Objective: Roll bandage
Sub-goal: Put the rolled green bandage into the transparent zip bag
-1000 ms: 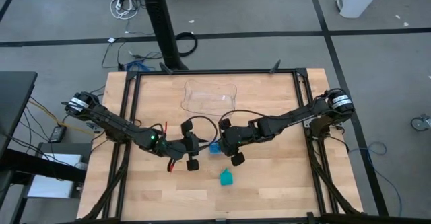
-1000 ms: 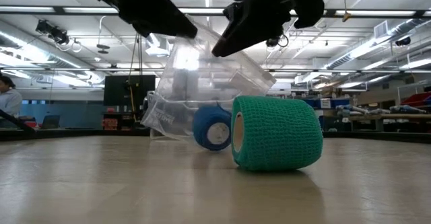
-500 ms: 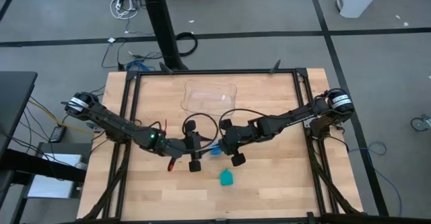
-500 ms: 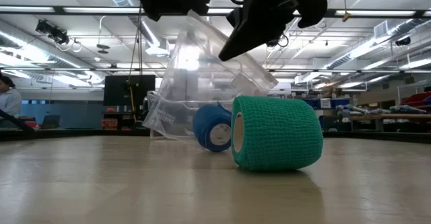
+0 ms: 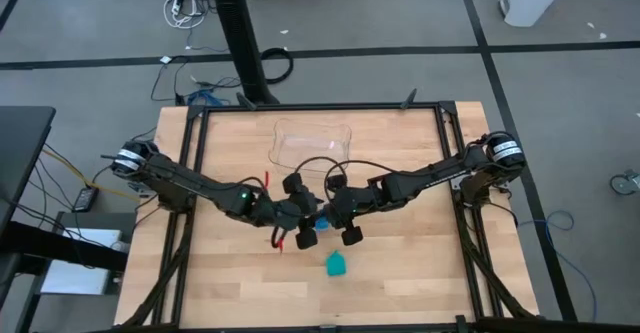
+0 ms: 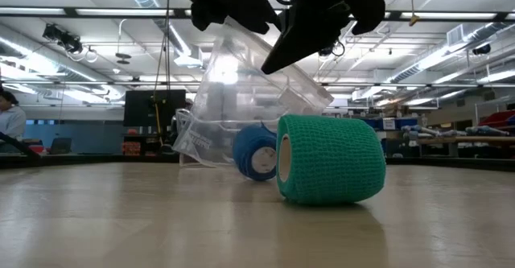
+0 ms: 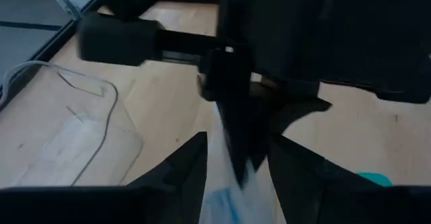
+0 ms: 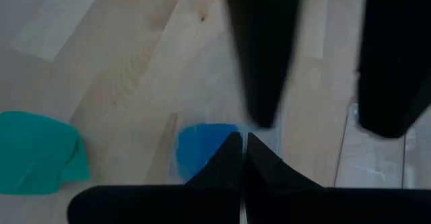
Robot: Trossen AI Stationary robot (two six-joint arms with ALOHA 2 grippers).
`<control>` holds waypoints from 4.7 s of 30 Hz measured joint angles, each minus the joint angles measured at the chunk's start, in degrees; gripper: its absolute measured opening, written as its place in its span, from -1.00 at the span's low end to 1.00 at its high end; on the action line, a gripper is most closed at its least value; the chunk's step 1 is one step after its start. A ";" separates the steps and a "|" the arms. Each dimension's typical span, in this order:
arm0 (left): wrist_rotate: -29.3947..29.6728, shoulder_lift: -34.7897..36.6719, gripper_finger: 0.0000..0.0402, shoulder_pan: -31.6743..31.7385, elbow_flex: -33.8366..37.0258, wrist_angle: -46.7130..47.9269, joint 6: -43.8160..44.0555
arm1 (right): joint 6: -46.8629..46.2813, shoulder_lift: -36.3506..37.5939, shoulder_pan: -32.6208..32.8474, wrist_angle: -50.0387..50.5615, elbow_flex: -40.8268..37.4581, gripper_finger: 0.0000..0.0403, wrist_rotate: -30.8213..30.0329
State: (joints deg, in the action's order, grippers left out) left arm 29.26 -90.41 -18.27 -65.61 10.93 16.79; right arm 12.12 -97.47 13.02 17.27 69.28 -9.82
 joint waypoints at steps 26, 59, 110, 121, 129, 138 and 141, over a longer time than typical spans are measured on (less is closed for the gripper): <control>-2.03 -1.40 -0.34 0.32 -3.06 5.30 1.67 | 0.54 0.00 0.95 0.60 0.04 -1.00 -1.03; -5.34 -1.71 -0.34 3.26 -3.64 8.60 7.48 | 3.16 0.00 0.64 2.16 2.22 -1.00 -3.97; 3.55 -1.90 -0.99 0.94 -3.58 14.71 -7.73 | -2.13 0.30 6.84 8.39 4.39 -0.64 -16.68; 3.67 -1.90 -1.00 -0.12 -3.58 13.45 -8.80 | 0.04 0.20 4.12 3.45 4.37 -0.59 -12.39; 5.47 -1.88 -1.00 -0.44 -3.58 11.69 -9.17 | 1.41 0.20 2.73 3.73 4.37 -0.60 -6.76; 10.38 -1.88 -1.00 -1.89 -3.58 10.67 -10.21 | -3.29 0.09 4.70 0.76 -0.88 -0.65 -5.48; 3.91 -1.88 -0.99 -1.64 -3.58 8.77 -9.60 | -2.64 0.09 5.79 -1.10 -1.99 -0.65 -7.74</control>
State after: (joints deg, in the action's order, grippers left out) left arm 33.17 -92.29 -19.92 -69.19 19.70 7.19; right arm 9.48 -97.38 18.81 16.16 67.28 -17.56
